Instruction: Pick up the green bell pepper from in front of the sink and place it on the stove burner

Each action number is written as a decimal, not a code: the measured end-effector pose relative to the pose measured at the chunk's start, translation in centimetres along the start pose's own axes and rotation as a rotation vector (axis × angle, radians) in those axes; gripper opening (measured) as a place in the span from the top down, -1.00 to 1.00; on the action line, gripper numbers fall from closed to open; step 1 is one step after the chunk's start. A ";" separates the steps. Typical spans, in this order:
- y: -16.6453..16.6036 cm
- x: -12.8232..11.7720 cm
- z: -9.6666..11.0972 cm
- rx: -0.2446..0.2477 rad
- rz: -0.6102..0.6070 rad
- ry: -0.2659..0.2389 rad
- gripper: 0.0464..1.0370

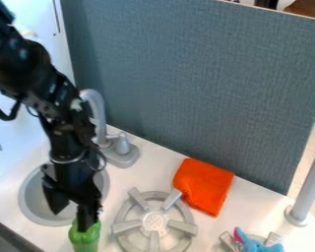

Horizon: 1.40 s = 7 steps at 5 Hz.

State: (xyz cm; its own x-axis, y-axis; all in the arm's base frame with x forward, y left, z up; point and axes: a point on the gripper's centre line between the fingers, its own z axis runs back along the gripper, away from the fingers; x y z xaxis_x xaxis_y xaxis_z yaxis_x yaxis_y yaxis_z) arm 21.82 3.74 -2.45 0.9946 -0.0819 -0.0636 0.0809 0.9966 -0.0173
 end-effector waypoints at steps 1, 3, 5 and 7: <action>-0.4 0.5 -1.2 -0.004 0.009 0.018 -0.93; -0.3 1.8 -3.2 0.046 0.045 0.082 -0.93; 0.1 2.4 -4.0 0.099 0.080 0.125 -0.82; 0.2 2.4 -3.9 0.104 0.075 0.130 0.28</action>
State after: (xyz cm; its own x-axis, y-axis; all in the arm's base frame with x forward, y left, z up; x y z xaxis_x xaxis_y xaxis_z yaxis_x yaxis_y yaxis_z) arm 23.96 3.73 -6.53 0.9819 -0.0011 -0.1894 0.0194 0.9953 0.0950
